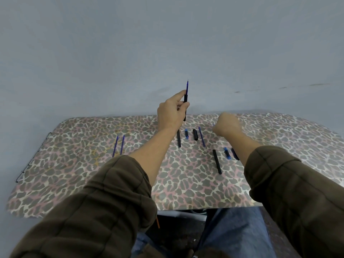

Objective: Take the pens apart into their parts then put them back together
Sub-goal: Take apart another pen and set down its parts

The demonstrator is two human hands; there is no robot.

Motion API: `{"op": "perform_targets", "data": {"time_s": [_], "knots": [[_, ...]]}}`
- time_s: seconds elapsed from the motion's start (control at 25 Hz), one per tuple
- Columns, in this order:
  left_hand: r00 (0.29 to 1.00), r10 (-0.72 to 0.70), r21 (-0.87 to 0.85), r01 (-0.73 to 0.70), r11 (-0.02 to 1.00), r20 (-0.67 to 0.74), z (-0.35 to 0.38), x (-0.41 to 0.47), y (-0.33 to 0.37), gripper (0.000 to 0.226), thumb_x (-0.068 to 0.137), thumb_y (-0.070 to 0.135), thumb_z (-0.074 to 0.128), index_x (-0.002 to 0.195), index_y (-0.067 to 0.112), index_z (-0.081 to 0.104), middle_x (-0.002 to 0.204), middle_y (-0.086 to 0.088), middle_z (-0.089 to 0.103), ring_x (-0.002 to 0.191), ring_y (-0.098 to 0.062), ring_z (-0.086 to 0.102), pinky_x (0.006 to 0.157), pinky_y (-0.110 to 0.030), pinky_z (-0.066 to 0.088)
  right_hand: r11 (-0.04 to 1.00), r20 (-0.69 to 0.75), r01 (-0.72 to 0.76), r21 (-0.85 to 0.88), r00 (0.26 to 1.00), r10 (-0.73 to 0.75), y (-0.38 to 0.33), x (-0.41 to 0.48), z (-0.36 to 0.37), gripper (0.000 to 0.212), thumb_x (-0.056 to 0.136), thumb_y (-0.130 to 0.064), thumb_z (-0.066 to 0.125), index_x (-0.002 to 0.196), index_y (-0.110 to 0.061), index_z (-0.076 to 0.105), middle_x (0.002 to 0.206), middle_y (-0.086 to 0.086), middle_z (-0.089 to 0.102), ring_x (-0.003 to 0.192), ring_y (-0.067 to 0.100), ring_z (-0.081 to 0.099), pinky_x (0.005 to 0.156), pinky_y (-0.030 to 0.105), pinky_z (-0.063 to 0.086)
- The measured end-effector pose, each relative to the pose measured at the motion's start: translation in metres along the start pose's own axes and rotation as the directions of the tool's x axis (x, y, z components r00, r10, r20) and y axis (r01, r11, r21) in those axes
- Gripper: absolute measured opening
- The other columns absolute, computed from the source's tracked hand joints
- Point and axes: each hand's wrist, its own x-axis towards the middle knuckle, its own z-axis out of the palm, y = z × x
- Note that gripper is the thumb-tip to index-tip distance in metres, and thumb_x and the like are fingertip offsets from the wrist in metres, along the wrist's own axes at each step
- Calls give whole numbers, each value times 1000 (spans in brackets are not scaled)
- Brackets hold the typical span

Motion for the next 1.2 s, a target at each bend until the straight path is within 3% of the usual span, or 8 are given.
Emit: {"op": "perform_targets", "data": {"time_s": [0.12,0.2,0.36,0.48,0.56,0.92,1.04,1.2], "knots": [[1000,6,9,-6,1000,-18,-9,-1,3,43,94,23,72,136,31,64,98,6,79,93,-10,72,95,-36,56,980,-64,52,191,997,-40,-22,6,-28,39,96,-7,60,65,-10,37,59,6,36,51,23,36,48,25,27],[1000,8,9,-8,1000,-15,-13,-1,7,43,94,23,71,136,31,64,98,6,78,94,-11,72,95,-36,56,919,-107,101,381,992,-65,-41,7,-52,28,100,-8,56,73,-1,51,65,12,44,62,28,41,57,31,32],[1000,1,-2,-2,1000,-19,-25,-1,14,44,95,24,71,137,31,63,99,5,79,97,-11,71,96,-36,55,619,-203,260,741,966,-163,-81,-9,-100,24,106,-20,55,106,0,69,90,12,66,78,26,60,71,42,56],[999,13,-8,-13,1000,-38,-35,-1,19,44,95,24,71,137,31,63,101,3,79,95,-13,72,96,-33,55,409,-263,345,845,934,-243,-101,-29,-124,16,105,-18,57,113,-9,68,98,8,75,83,19,74,73,33,65],[998,28,8,-28,1000,-53,-42,-1,23,43,95,24,70,137,31,63,102,2,79,94,-13,72,93,-30,55,346,-301,380,858,917,-263,-109,-39,-133,16,104,-19,60,113,-9,68,96,8,77,80,20,77,69,32,65],[995,77,46,-74,996,-61,-51,-3,30,40,94,24,69,133,35,66,94,5,79,79,-12,72,76,-18,48,384,-354,448,807,889,-291,-114,-54,-142,14,101,-17,66,112,-14,73,96,8,79,71,13,72,62,25,57],[994,82,49,-79,996,-68,-51,-5,32,39,94,24,69,132,35,66,93,6,79,75,-12,71,67,-7,42,388,-361,449,805,889,-281,-114,-54,-143,14,101,-18,66,112,-15,73,95,7,79,70,12,73,61,25,57],[995,81,51,-78,996,-65,-53,-5,32,40,95,23,69,132,35,66,93,8,78,75,-10,71,66,-5,41,383,-358,450,807,888,-289,-114,-55,-144,15,101,-20,66,114,-16,73,96,5,80,71,13,73,62,27,59]]}}
